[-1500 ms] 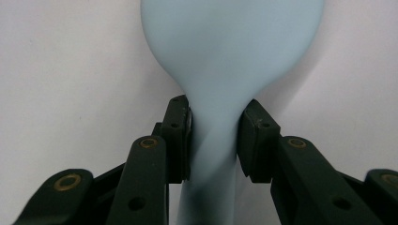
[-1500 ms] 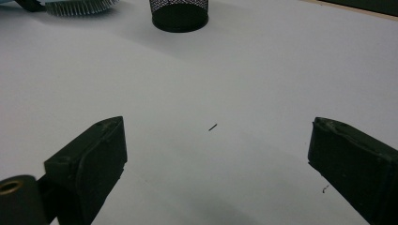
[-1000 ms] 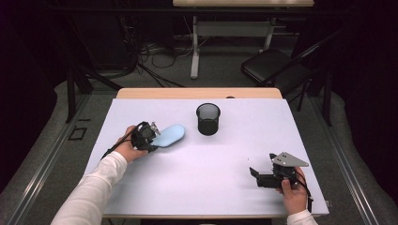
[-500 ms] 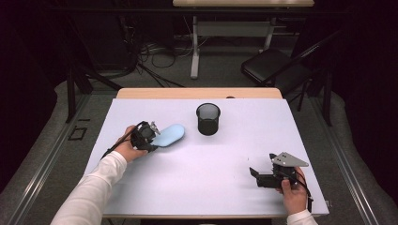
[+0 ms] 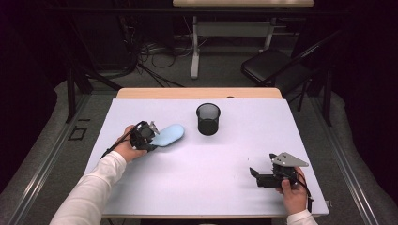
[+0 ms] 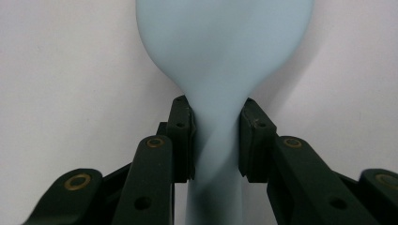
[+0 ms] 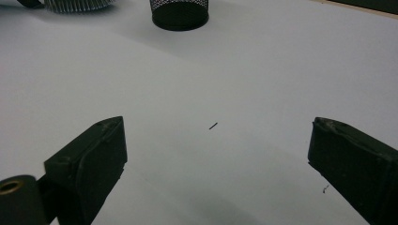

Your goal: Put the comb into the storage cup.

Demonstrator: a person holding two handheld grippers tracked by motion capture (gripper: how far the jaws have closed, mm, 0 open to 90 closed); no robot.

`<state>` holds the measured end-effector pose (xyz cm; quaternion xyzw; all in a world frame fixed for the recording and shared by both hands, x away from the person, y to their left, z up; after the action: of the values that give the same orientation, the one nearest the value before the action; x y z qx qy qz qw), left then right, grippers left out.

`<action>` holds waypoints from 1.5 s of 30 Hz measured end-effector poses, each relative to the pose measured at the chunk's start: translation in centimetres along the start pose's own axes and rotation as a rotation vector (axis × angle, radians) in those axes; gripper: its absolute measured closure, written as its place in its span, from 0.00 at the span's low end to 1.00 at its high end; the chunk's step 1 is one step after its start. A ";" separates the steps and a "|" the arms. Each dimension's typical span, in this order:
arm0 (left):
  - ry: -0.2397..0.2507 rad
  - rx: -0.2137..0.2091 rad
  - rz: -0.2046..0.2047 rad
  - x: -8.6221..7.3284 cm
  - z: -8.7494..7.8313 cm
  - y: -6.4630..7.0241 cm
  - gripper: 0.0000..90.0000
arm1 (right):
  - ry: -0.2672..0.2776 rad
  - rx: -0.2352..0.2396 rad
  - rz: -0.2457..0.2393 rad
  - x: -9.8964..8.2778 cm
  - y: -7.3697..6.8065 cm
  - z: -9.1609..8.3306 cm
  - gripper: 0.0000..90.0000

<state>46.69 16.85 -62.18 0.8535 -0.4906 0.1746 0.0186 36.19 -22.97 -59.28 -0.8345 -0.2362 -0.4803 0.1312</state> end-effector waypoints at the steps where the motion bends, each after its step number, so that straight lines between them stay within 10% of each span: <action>1: 0.001 0.003 0.000 0.0 0.0 0.0 0.78 | 0.000 0.000 0.000 0.0 0.0 0.0 0.05; 45: 0.185 0.109 -0.117 1.5 -3.5 -1.0 0.78 | -0.003 0.000 -0.003 0.0 -0.1 0.1 0.05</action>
<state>47.20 16.84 -58.32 0.8606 -0.4261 0.2777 0.0274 36.17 -22.89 -59.34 -0.8349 -0.2378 -0.4790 0.1301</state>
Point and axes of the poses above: each handheld gripper's, and its own axes: z roughly forward along the jaws, x roughly out of its top, y roughly to its right, the point moved 10 cm from there along z, roughly forward along the jaws
